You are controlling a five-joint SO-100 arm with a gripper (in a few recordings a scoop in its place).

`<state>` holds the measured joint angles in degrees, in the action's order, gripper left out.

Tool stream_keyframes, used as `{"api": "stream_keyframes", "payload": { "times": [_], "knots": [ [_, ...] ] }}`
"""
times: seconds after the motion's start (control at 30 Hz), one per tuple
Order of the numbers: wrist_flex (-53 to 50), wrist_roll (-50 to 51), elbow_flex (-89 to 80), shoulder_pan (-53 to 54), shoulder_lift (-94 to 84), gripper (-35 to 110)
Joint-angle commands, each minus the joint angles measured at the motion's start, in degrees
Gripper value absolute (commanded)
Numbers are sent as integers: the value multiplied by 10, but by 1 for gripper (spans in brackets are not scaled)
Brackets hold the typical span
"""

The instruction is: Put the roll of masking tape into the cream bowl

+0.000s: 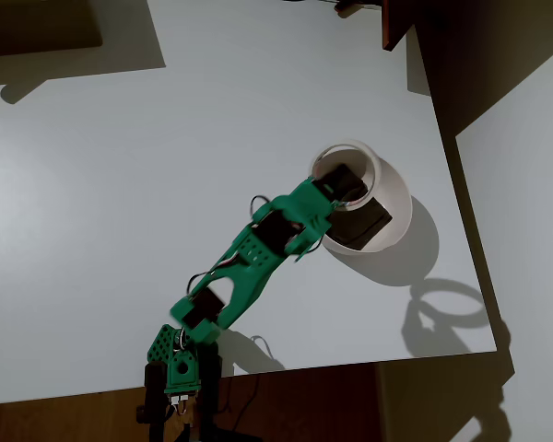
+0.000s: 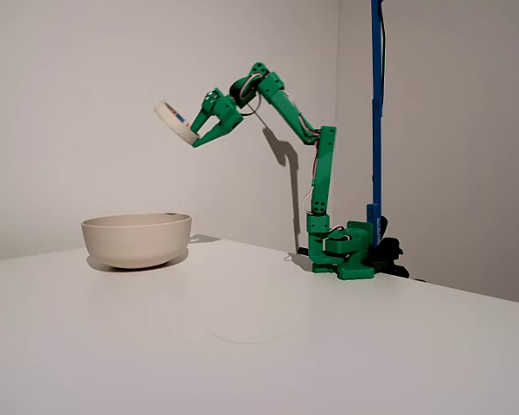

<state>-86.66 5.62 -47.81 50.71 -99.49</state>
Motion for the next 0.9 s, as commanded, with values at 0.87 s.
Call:
{"api": "stream_keyframes", "payload": {
  "times": [0.87],
  "knots": [
    [78,-18,267,88,419,-8]
  ]
}}
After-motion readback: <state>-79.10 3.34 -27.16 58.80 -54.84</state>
